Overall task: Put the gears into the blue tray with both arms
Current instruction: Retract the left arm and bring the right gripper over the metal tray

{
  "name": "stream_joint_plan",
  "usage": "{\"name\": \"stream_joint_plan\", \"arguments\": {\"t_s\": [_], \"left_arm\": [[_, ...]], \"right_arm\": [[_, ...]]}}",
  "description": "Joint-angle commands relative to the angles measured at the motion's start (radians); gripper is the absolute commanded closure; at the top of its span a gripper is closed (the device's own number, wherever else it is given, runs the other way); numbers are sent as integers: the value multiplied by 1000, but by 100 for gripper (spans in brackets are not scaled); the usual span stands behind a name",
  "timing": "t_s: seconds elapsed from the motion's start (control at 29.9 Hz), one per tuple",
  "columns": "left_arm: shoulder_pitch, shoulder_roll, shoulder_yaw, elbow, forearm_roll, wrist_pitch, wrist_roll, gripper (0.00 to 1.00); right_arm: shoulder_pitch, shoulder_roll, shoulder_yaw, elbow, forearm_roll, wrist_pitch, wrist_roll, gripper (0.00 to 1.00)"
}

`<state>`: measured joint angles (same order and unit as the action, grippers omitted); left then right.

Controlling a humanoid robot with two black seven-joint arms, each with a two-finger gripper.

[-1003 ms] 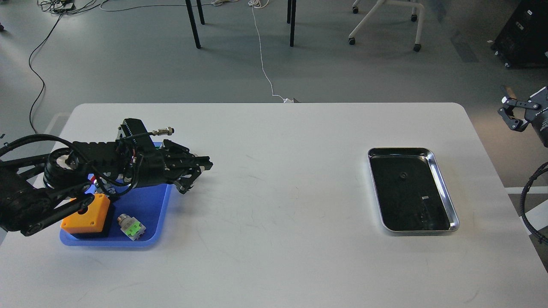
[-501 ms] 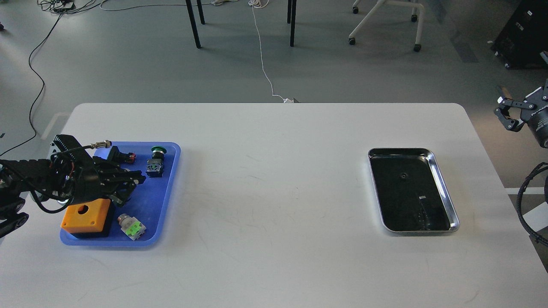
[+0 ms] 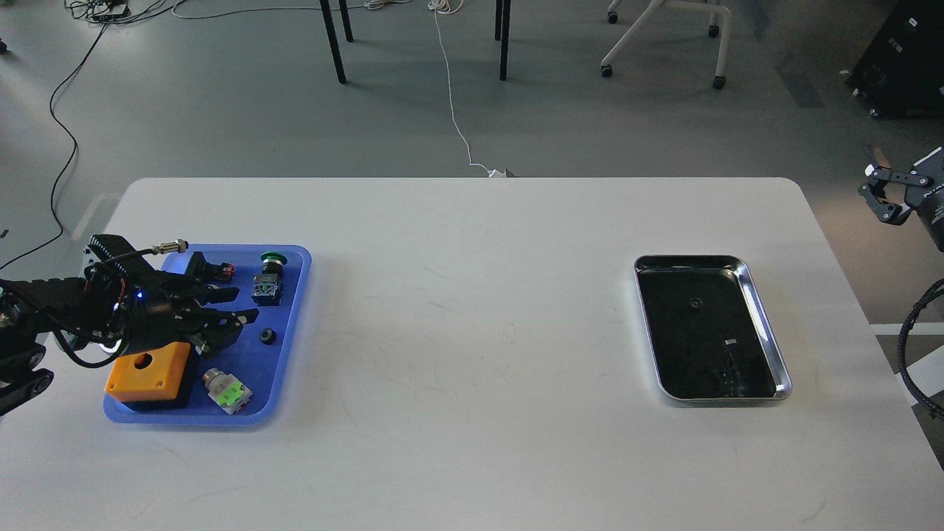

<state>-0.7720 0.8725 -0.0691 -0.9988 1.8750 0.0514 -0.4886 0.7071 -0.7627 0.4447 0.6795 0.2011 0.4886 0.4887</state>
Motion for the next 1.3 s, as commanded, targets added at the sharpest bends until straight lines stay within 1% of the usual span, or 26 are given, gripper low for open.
{"name": "stream_joint_plan", "arguments": {"t_s": [0.0,0.03,0.07,0.1,0.17,0.23,0.33,0.4,0.53,0.6,0.7,0.74,0.77,0.87,0.94,1.07,1.27], "left_arm": [[-13,0,-12,2,-179,-2,0,12],[-13,0,-12,2,-180,-2,0,11],[-27,-1,-27,2,-320,-2,0,5],[-41,-1,-43,3,-411,-2,0,2],[-56,-1,-64,5,-541,-4,0,2],[-81,-4,-80,12,-713,-7,0,2],[-141,-10,-90,17,-938,-10,0,2],[-153,-15,-115,26,-1087,-25,0,2],[-156,-82,-231,90,-1377,-61,0,2],[-156,-93,-293,118,-1483,-134,0,2],[-150,-96,-383,134,-1646,-327,0,2],[-145,-101,-405,146,-1700,-370,0,2],[-144,-107,-417,161,-1753,-399,0,2],[-144,-127,-426,196,-1864,-404,0,2],[-144,-142,-428,219,-1934,-407,44,2],[-136,-153,-426,223,-2024,-407,85,2],[-130,-162,-429,223,-2094,-412,99,2]], "right_arm": [[14,-1,-3,0,-3,0,0,2],[14,-1,-3,0,-3,0,0,2],[37,-7,-4,0,-11,0,0,2],[48,-15,-6,2,-14,0,0,2],[67,-27,-8,2,-23,0,0,2],[112,-47,-14,2,-84,0,0,2],[190,-56,-18,2,-243,0,0,2],[235,-64,-23,0,-351,0,0,2],[314,-61,-24,34,-573,0,0,2],[344,-56,-23,89,-655,0,0,2],[377,-59,-49,193,-811,0,0,2],[411,-55,-70,210,-874,0,0,2],[457,-46,-110,218,-941,0,0,2],[601,5,-320,218,-1060,0,0,2],[705,42,-484,219,-1101,0,0,2],[856,131,-748,223,-1189,0,0,2],[879,207,-903,218,-1434,0,0,2]]}}
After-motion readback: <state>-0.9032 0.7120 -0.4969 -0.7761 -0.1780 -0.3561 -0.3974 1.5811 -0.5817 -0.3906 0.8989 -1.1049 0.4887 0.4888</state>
